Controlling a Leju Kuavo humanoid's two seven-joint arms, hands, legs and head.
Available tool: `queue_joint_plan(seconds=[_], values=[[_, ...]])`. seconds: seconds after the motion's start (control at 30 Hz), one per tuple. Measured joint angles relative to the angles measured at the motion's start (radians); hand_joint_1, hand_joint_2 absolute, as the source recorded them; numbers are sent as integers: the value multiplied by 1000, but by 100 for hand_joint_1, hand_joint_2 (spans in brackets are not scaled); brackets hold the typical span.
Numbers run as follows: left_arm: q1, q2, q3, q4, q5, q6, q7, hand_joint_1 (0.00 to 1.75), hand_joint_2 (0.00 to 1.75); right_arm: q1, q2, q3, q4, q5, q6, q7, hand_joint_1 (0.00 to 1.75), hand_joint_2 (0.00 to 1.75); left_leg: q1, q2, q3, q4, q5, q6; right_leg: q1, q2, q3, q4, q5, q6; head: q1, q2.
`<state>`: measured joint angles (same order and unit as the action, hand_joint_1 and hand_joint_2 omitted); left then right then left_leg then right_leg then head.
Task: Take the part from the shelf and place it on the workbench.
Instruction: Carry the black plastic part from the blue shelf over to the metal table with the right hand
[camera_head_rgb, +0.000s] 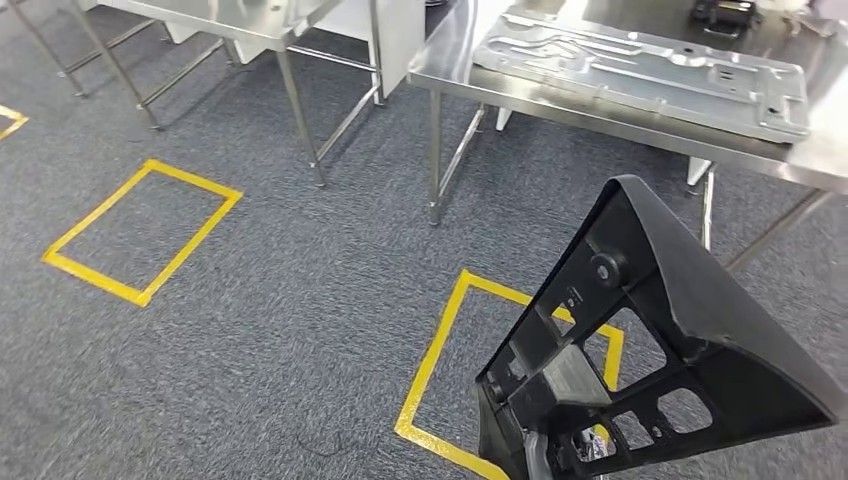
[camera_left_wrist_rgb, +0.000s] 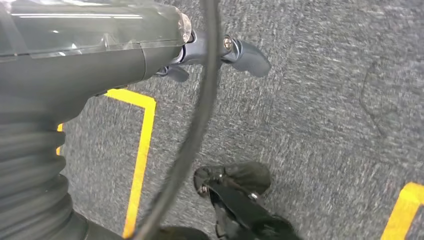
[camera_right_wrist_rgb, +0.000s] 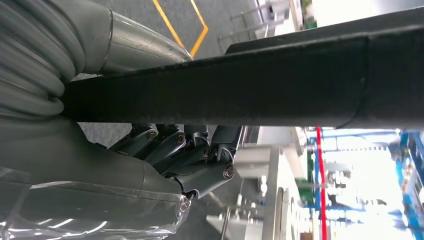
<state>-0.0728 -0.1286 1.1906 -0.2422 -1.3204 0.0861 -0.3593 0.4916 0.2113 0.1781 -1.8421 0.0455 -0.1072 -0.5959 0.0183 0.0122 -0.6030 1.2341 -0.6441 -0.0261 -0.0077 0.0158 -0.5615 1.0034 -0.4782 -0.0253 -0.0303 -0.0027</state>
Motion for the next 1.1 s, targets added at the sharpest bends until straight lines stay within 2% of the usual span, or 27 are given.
queue_joint_plan(seconds=[0.03, 0.07, 0.1, 0.13, 0.2, 0.23, 0.27, 0.3, 0.33, 0.37, 0.4, 0.47, 0.5, 0.53, 0.57, 0.6, 0.67, 0.7, 0.73, 0.77, 0.83, 0.9, 0.93, 0.97, 1.03, 1.07, 1.1], values=[[3, 0, 0, 0, 0, 0, 0, 0, 175, 0, 0, 0, 0, 1, 0, 2, 175, 175, 0, -4, -26, 46, -9, -1, 1, 14, 1, 1, -1, -1, 0, 0], [4, 0, 0, 0, -1, 1, 0, 0, 175, 0, 0, -1, 1, 2, 0, 3, 175, 175, 0, -6, -37, 57, 4, -1, 1, 30, 2, 2, -1, 0, 0, 0], [5, 0, 0, 0, -1, 1, 1, 0, 175, 1, 0, -1, 1, 2, -1, 4, 175, 175, 1, -8, -30, 26, 37, 0, 1, 45, 3, 4, -3, 1, 0, 0], [5, 0, 0, 0, -1, 2, 1, 0, 175, 1, 1, -1, 1, 3, -1, 5, 175, 175, 2, -18, -6, -37, 81, 1, 1, 60, 5, 7, -5, 3, 0, 0], [4, 0, 0, 0, -1, 4, -1, 0, 175, 0, 1, -2, 2, 4, -1, 7, 175, 175, 5, -63, 42, -160, 134, 7, 1, 87, 3, 16, -10, 10, 0, 0], [4, 0, 0, 0, -1, 5, -2, 0, 175, 0, 1, -2, 2, 4, -1, 8, 175, 175, 4, -81, 55, -192, 142, 10, 0, 98, -1, 20, -11, 16, 0, 0], [3, -1, 0, 1, -1, 5, -3, 0, 175, 0, 2, -2, 3, 5, -1, 9, 175, 175, 2, -89, 59, -202, 137, 15, -1, 109, -5, 21, -11, 22, 0, 0], [2, -1, 0, 1, 0, 5, -4, 0, 175, 1, 2, -2, 3, 5, -1, 10, 175, 175, 1, -80, 60, -205, 139, 21, -3, 120, -9, 21, -9, 29, 0, 0], [1, -3, 0, 1, 0, 5, -4, 0, 175, 3, 2, -2, 3, 5, -1, 10, 175, 175, 1, -68, 62, -207, 142, 28, -4, 121, -11, 20, -8, 35, 0, 0], [-1, -4, 0, 1, 0, 4, -5, 0, 175, 4, 2, -3, 3, 5, -1, 11, 175, 175, 2, -56, 65, -212, 145, 35, -3, 103, -15, 27, -13, 41, 0, 0], [-1, -6, 0, 1, 0, 3, -6, 0, 175, 3, 2, -3, 3, 5, -1, 11, 175, 175, 4, -43, 66, -216, 148, 42, -1, 74, -26, 49, -27, 46, 0, 0], [1, -7, 0, 2, 1, 2, -8, 0, 175, 1, 2, -4, 4, 6, -1, 11, 175, 175, 3, -16, 67, -221, 150, 52, 0, 9, -76, 150, -84, 54, 1, 0], [3, -7, 0, 2, 1, 2, -8, 0, 175, 0, 2, -4, 5, 6, -1, 11, 175, 175, 1, -1, 67, -221, 148, 55, -2, -3, -110, 216, -113, 57, 0, 0], [5, -7, 0, 2, 2, 1, -9, 0, 175, 0, 2, -4, 6, 6, -1, 11, 175, 175, 1, 12, 68, -221, 146, 55, -4, -8, -138, 268, -129, 60, 0, 0], [6, -6, 0, 2, 4, -2, -12, 0, 175, 0, 2, -4, 7, 8, -3, 12, 175, 175, 0, 24, 69, -220, 144, 54, -6, -10, -151, 290, -127, 62, 0, 0], [5, -6, 0, 2, 6, -6, -15, 0, 175, 1, 2, -4, 9, 11, -5, 12, 175, 175, 0, 32, 71, -220, 141, 52, -7, -12, -143, 273, -106, 62, 0, 0], [2, -7, 0, 2, 11, -13, -24, 0, 175, 2, 2, -4, 9, 19, -14, 12, 175, 175, 0, 43, 78, -221, 135, 47, -7, -22, -76, 146, -40, 55, 0, 0], [0, -7, 0, 2, 12, -15, -27, 0, 175, 2, 2, -4, 9, 22, -18, 12, 175, 175, -1, 47, 82, -221, 131, 43, -3, -30, -41, 82, -20, 49, 0, 0], [-1, -8, 0, 2, 13, -15, -29, 0, 175, 2, 2, -4, 9, 25, -20, 12, 175, 175, -2, 49, 84, -222, 127, 38, 0, -36, -16, 37, -10, 42, 0, 0], [-1, -9, 0, 2, 13, -15, -30, 0, 175, 2, 2, -4, 9, 26, -21, 12, 175, 175, -3, 51, 87, -223, 123, 32, 4, -40, -4, 15, -14, 35, 0, 0], [-3, -9, 0, 2, 13, -15, -30, 0, 175, 4, 2, -5, 8, 27, -22, 12, 175, 175, -4, 56, 96, -231, 116, 20, 7, -36, -2, 12, -26, 23, 0, 0], [-4, -8, 0, 2, 13, -15, -30, 0, 175, 8, 3, -5, 8, 27, -23, 12, 175, 175, -5, 57, 99, -223, 108, 9, 0, -29, 15, -2, -27, 12, 0, 0], [-4, -8, 0, 2, 13, -15, -30, 0, 175, 8, 3, -4, 8, 28, -23, 12, 175, 175, -6, 48, 84, -191, 94, 5, -3, -26, 26, -9, -27, 8, 0, 0], [-3, -8, 0, 2, 13, -15, -30, 0, 175, 8, 4, -4, 8, 29, -24, 12, 175, 175, -6, 35, 53, -135, 73, 2, -5, -25, 38, -14, -28, 3, 0, 0], [3, -7, 0, 2, 13, -15, -28, 0, 175, 7, 5, -3, 9, 34, -29, 13, 175, 175, -6, 9, -36, 2, 37, 3, 0, -19, 58, -15, -44, -3, 0, 0], [7, -7, 0, 2, 12, -14, -27, 0, 175, 7, 5, -2, 10, 37, -32, 13, 175, 175, -6, 3, -72, 45, 42, 5, 2, -13, 70, -15, -53, -4, 0, 0], [12, -7, 0, 2, 12, -14, -26, 0, 175, 7, 5, -2, 10, 39, -35, 14, 175, 175, -6, 0, -91, 50, 68, 7, 4, -7, 85, -15, -65, -4, 0, 0]])
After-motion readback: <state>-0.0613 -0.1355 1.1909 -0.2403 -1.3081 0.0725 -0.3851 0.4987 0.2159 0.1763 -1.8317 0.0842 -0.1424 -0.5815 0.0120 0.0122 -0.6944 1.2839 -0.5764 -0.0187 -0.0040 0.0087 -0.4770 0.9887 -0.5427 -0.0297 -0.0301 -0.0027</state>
